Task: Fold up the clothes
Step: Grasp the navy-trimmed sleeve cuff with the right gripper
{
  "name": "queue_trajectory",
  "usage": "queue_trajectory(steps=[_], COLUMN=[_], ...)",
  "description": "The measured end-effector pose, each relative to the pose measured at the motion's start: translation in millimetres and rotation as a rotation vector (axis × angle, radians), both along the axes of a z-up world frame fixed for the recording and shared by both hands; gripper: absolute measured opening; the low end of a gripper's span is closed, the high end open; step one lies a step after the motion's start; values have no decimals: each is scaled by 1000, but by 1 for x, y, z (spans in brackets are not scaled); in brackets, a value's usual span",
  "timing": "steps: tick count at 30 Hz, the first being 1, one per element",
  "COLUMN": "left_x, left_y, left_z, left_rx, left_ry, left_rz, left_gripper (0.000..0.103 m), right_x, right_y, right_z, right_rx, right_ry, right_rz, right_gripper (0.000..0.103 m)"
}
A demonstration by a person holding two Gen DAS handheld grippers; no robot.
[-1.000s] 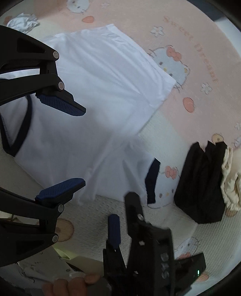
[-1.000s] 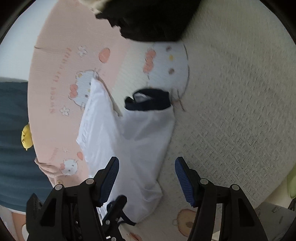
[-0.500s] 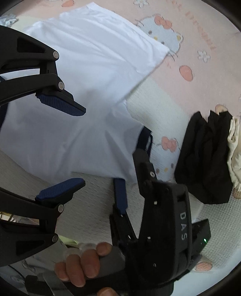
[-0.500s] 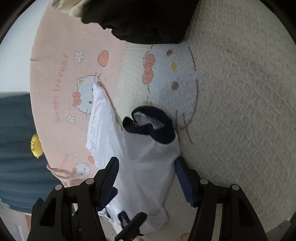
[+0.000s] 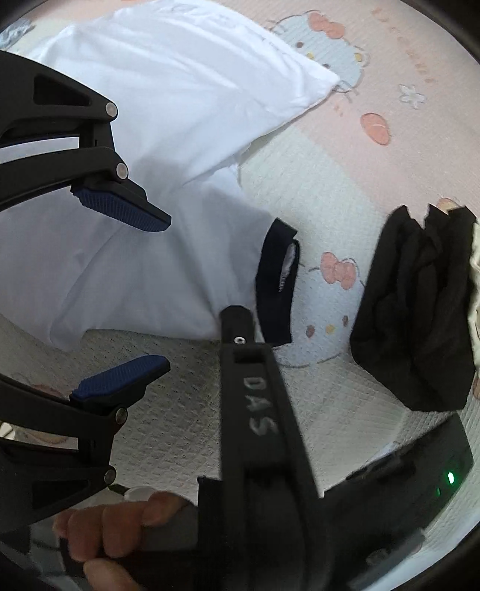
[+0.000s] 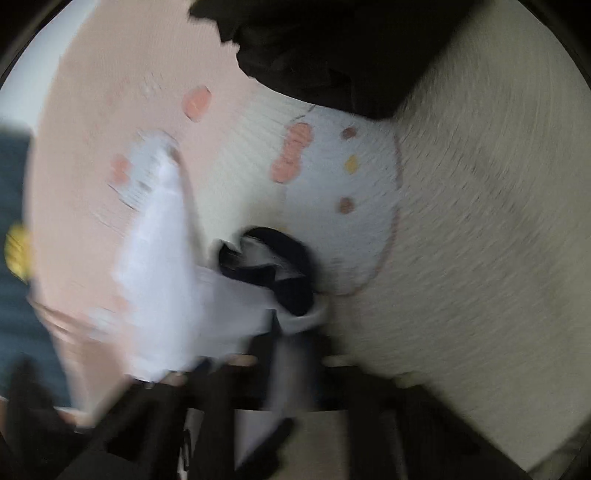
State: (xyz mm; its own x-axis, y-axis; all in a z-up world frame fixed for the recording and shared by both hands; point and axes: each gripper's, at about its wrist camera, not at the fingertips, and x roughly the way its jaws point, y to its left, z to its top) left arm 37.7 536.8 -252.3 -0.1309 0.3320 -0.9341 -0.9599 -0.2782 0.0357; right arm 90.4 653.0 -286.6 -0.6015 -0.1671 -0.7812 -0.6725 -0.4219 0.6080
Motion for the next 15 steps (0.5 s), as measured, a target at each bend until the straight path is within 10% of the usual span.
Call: queue_trajectory(steps=[15], left_x=[-6], left_y=[2], left_z=[-1], left_rx=[73], left_ry=[-42], left_rz=[116], left_gripper=[68], right_x=[8], right_y=[-3], right_z=[15], right_rx=[-78], right_ry=[226], right_rz=[-12], right_gripper=[1])
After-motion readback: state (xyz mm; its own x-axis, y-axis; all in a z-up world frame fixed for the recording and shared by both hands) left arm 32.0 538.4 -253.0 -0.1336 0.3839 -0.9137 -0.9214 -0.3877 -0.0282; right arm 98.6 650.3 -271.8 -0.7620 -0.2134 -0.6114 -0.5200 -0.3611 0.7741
